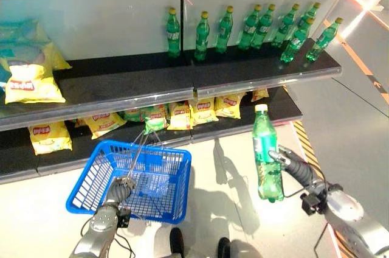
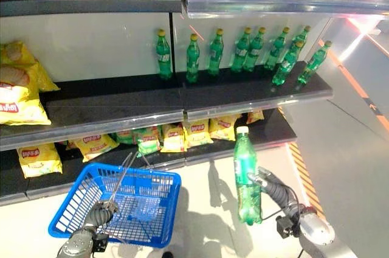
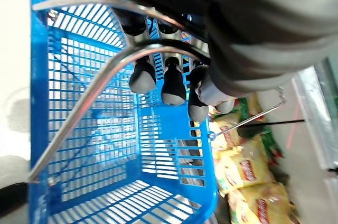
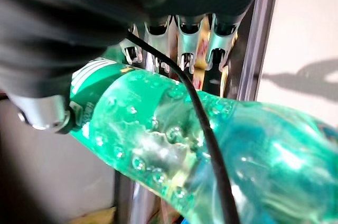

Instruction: Pick up the snacks into the basket

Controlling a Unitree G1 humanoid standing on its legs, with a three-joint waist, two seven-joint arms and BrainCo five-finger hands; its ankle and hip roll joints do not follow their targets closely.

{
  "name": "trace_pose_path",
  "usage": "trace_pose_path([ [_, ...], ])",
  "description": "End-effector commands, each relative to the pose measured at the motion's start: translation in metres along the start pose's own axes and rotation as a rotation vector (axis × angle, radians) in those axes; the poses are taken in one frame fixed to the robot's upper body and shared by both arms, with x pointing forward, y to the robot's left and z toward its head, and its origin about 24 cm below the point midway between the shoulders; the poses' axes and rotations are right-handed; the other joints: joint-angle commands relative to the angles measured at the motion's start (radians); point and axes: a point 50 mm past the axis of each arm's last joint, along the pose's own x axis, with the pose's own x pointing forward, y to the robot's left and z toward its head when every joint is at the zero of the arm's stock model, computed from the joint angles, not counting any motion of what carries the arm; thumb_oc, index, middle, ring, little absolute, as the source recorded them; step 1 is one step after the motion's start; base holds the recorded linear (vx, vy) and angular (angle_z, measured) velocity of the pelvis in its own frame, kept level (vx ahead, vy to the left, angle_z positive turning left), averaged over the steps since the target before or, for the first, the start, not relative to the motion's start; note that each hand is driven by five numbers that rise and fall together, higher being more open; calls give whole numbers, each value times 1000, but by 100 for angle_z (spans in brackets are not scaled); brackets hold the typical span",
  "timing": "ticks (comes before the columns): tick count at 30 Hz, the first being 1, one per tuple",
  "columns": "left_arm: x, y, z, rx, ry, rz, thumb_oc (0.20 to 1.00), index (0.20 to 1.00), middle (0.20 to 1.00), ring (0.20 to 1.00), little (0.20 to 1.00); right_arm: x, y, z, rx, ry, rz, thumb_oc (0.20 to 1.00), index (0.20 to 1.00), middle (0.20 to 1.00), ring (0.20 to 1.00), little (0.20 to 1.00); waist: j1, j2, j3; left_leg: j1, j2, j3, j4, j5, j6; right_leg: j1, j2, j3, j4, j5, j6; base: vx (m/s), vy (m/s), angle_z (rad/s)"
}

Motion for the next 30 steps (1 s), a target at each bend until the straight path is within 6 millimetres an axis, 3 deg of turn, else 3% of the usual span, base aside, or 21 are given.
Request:
trace_pose_path([
  [1,4,0,51,-29,-258,-15,200,200,200,200,200,9,2,-7,47,-8,6,200,200,200,200,200,13,-26,-59,14,-17,-29,58,-129,-57,-15,5,27,-27,58,57,-74,-123,33],
  [3,4,-4,58,-34,-288,-33,200,200,200,200,200,7,12,-38,119,101,6,200,200,200,200,200,18,-24,-47,-3,-14,-45,67,-123,-60,-17,10,22,-34,53,45,-59,-102,43],
  [4,4,-4,58,-34,-288,-33,200,200,200,200,200,7,12,-38,119,101,7,200,200,200,200,200,16,-24,-47,-4,-15,-46,68,-123,-60,-16,10,21,-34,53,45,-72,-121,34],
  [5,4,-8,65,-36,-318,-52,200,200,200,200,200,13,24,-57,149,178,12,200,200,200,200,200,27,-16,-30,-24,-13,-63,82,-116,-65,-23,13,10,-28,46,37,-72,-122,31],
  [8,2,-20,76,-44,-360,-117,200,200,200,200,200,25,42,-82,184,295,45,200,200,200,200,200,44,-3,-3,-40,-17,-98,100,-109,-70,-31,18,-20,6,17,19,-70,-142,36],
  [13,0,-42,103,37,-460,-282,200,200,200,200,200,85,58,-62,-16,307,107,200,200,200,200,200,84,23,32,-80,-27,-147,129,-95,-75,-68,13,-54,48,5,6,-61,-88,45],
  [15,-1,-46,107,45,-475,-303,200,200,200,200,200,92,64,-56,-14,287,115,200,200,200,200,200,87,24,36,-87,-27,-150,129,-91,-76,-76,14,-55,50,7,5,-23,-43,14],
  [18,-5,-61,123,150,-539,-394,200,200,200,200,200,118,82,-42,-101,292,131,200,200,200,200,200,110,28,56,-102,-25,-168,135,-86,-79,-94,18,-61,69,-3,-1,-9,-53,12],
  [22,-12,-70,139,172,-608,-446,200,200,200,200,200,132,88,-32,-163,285,124,200,200,200,200,200,125,30,71,-121,-29,-191,143,-77,-83,-107,19,-72,81,-5,-5,-16,-72,25],
  [25,-29,-95,163,146,-708,-596,200,200,200,200,200,145,87,-23,-150,299,73,200,200,200,200,200,147,33,92,-140,-41,-224,153,-71,-87,-112,16,-94,95,-15,-9,-39,-82,38],
  [30,-43,-126,174,123,-731,-775,200,200,200,200,200,159,102,-6,-190,275,109,200,200,200,200,200,161,24,103,-147,-41,-245,135,-54,-92,-111,13,-111,83,-12,-11,-29,-25,24],
])
